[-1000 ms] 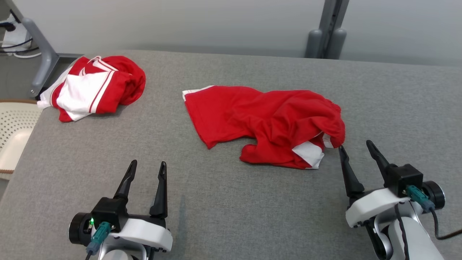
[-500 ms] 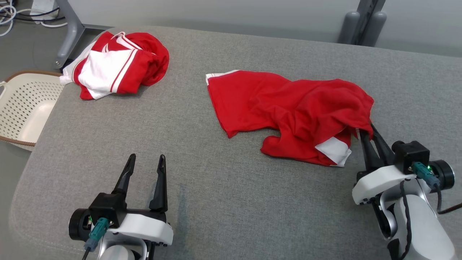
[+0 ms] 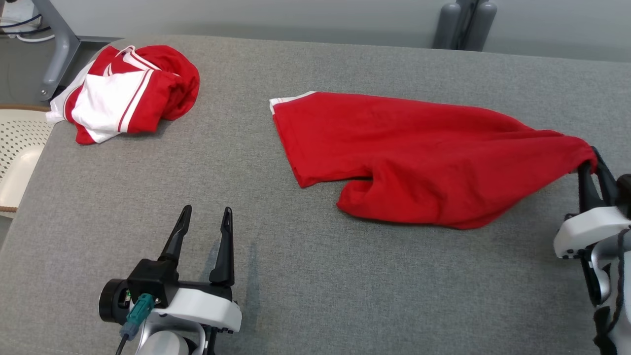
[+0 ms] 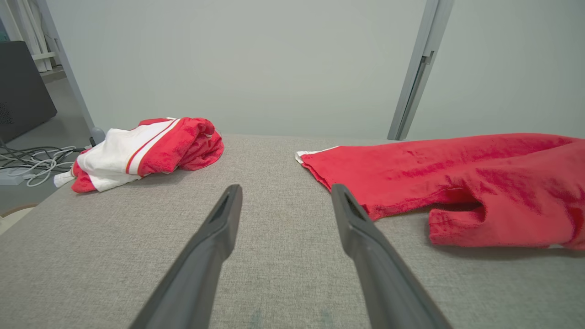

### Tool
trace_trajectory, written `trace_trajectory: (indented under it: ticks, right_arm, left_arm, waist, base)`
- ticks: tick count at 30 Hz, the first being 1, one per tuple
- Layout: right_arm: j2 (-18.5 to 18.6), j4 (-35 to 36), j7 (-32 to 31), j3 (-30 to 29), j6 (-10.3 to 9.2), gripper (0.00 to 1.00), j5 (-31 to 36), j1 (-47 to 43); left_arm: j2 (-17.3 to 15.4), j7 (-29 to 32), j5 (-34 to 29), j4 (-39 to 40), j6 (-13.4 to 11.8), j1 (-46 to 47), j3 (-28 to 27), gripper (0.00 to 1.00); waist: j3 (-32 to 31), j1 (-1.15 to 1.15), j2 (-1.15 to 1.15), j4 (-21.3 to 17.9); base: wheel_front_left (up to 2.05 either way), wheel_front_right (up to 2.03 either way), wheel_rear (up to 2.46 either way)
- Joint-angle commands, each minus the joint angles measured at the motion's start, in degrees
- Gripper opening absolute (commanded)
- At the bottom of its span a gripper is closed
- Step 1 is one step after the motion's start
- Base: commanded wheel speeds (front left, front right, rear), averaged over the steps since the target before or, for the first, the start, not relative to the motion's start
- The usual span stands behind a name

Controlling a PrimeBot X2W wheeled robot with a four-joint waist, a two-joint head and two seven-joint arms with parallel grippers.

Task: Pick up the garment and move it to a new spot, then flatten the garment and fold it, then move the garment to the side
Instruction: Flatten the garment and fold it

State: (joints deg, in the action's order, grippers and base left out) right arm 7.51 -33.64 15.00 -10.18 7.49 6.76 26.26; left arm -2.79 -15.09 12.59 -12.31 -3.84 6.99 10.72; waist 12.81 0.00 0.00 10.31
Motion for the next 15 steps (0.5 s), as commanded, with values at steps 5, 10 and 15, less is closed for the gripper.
trace_trajectory:
  ticks: [5, 10, 15]
  right_arm:
    - [2.9, -3.9, 0.3, -4.1, 0.01, 0.0, 2.3, 0.7]
    - [3.6, -5.1, 0.3, -6.1, 0.01, 0.03, 3.6, 0.9]
    - [2.8, -4.5, 0.3, -5.9, 0.01, 1.0, 3.8, -0.3]
  left_arm:
    - [-0.2, -0.1, -0.2, -0.3, 0.2, 0.5, 0.0, 1.0]
    - [-0.2, -0.1, -0.8, -0.5, 0.5, -0.1, -0.6, 1.0]
    - [-0.2, -0.1, -1.6, -0.8, 0.9, -0.6, -0.8, 1.0]
  waist:
    - [0.1, 0.0, 0.0, 0.3]
    - [-0.2, 0.0, 0.0, 0.0]
    - [-0.9, 0.0, 0.0, -1.6]
  base:
    - [0.0, 0.0, 0.0]
    - [0.0, 0.0, 0.0]
    - [0.0, 0.0, 0.0]
